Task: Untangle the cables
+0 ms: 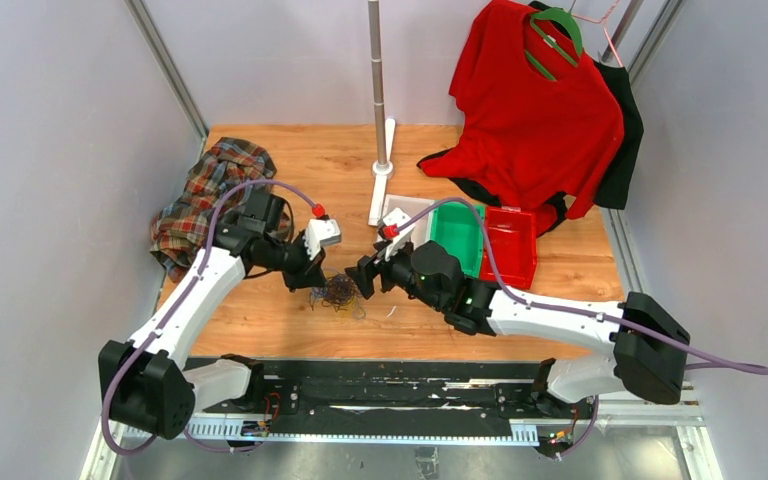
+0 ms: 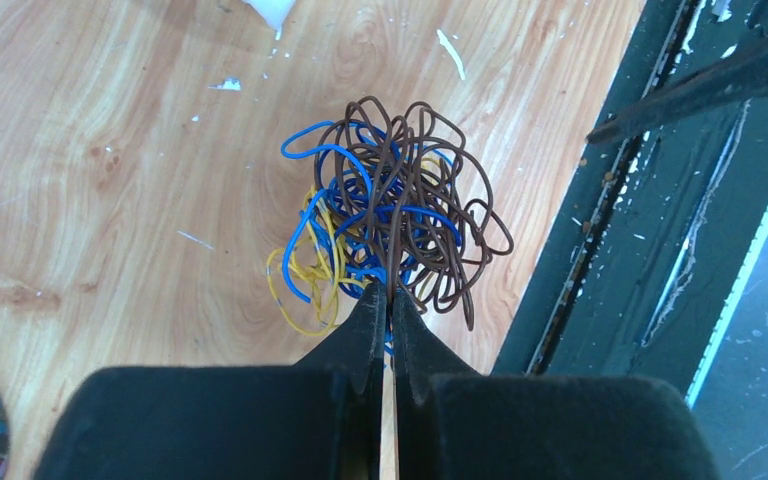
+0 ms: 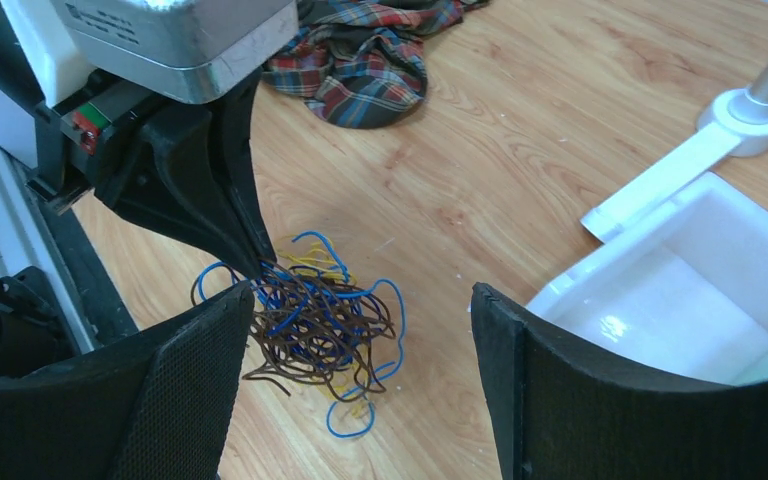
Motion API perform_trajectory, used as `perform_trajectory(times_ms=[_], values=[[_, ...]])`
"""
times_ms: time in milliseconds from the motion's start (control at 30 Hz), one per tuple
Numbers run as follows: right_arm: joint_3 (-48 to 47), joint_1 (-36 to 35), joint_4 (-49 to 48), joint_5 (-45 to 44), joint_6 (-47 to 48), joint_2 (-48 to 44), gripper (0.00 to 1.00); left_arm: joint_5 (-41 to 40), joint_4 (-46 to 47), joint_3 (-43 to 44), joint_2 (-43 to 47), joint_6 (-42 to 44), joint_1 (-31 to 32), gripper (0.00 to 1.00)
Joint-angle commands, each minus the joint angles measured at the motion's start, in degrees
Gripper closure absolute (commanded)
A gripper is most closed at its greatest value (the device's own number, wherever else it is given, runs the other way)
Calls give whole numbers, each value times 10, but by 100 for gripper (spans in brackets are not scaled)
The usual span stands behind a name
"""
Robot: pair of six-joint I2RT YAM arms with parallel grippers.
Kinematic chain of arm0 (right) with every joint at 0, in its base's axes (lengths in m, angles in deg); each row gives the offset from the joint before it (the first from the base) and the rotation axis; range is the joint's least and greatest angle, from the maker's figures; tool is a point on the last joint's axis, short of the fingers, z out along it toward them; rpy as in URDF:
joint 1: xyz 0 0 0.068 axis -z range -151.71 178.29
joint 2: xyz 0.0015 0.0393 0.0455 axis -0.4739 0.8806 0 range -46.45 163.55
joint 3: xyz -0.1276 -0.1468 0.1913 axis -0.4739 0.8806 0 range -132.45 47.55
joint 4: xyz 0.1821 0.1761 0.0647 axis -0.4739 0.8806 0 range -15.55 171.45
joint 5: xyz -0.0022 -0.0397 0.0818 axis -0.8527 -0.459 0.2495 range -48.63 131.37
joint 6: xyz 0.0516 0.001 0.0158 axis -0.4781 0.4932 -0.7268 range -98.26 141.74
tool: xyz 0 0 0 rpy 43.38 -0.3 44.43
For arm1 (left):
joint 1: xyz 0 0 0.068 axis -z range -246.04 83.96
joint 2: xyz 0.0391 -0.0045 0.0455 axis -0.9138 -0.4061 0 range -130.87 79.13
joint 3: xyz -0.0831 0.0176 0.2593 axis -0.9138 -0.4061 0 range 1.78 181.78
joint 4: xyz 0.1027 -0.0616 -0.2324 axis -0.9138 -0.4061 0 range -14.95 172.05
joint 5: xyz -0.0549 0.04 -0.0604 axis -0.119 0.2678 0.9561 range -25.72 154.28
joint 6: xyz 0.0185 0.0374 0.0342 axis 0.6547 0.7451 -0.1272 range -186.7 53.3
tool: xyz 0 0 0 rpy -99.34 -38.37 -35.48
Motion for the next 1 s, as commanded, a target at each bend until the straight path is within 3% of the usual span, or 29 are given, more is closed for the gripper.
perform_trajectory(times_ms=[0,500,733,967], values=[[-4,8,-43,50,-2,22,21,33,-26,16,22,-7,5,99],[-60,15,-12,150,41,92,24,96,-103,46,64,71,5,99],[-71,29,16,152,21,105,39,108,-128,53,83,98,5,99],[-57,43,21,157,8,75,65,126,-133,48,115,123,5,99]])
